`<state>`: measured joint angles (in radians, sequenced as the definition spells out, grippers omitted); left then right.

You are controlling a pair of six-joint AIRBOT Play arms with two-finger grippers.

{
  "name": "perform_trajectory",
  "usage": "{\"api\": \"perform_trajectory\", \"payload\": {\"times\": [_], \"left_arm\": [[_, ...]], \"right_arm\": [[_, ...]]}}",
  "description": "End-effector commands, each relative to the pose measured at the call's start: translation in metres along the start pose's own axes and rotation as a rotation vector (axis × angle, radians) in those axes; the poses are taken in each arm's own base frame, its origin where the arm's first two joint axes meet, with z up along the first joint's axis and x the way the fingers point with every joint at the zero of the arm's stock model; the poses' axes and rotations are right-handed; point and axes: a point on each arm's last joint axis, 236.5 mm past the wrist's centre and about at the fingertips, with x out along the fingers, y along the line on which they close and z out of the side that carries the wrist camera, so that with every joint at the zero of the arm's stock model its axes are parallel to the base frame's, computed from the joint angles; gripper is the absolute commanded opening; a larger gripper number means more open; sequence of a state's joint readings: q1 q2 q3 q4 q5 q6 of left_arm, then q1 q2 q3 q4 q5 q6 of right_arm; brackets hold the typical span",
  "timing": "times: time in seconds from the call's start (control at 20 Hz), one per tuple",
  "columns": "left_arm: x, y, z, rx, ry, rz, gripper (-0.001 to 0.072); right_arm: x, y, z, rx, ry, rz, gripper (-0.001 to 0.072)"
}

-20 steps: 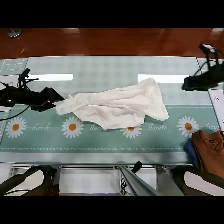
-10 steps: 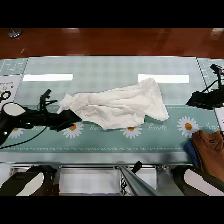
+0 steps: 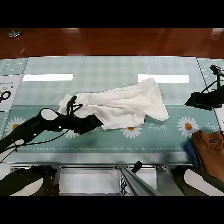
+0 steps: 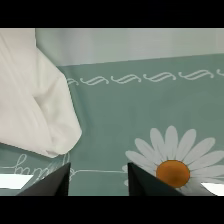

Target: Fold the shirts.

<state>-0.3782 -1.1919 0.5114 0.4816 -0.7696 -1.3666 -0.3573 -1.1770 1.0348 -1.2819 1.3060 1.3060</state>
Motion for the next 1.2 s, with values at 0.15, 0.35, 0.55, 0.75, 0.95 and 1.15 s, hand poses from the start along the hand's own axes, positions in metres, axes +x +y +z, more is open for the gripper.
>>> {"api": "perform_trajectory", "payload": {"times": [0.15, 0.35, 0.55, 0.75, 0.95, 1.15], "left_arm": [[0.038, -0.016, 0.015, -0.057, -0.023, -0.038, 0.0674], [0.061, -0.035, 0.019, -0.019, 0.017, -0.043, 0.0558], [0.061, -0.056, 0.033, 0.011, 0.045, -0.093, 0.0022], [0.046, -0.056, 0.034, 0.071, 0.092, -0.136, 0.0022], [0.033, -0.053, 0.039, 0.056, 0.115, -0.168, 0.0022], [0.030, -0.051, 0.042, 0.046, 0.110, -0.171, 0.0022]], "right_arm": [[0.000, -0.001, 0.006, -0.002, -0.028, -0.006, 0.0455], [0.000, -0.002, 0.008, -0.002, -0.034, -0.008, 0.0455], [0.000, -0.010, 0.005, -0.042, -0.020, -0.043, 0.0455], [0.012, 0.055, 0.002, -0.157, -0.034, 0.258, 0.0455], [0.040, 0.071, -0.028, -0.116, 0.086, 0.386, 0.0553], [0.054, 0.071, -0.048, -0.104, 0.133, 0.400, 0.0553]]}}
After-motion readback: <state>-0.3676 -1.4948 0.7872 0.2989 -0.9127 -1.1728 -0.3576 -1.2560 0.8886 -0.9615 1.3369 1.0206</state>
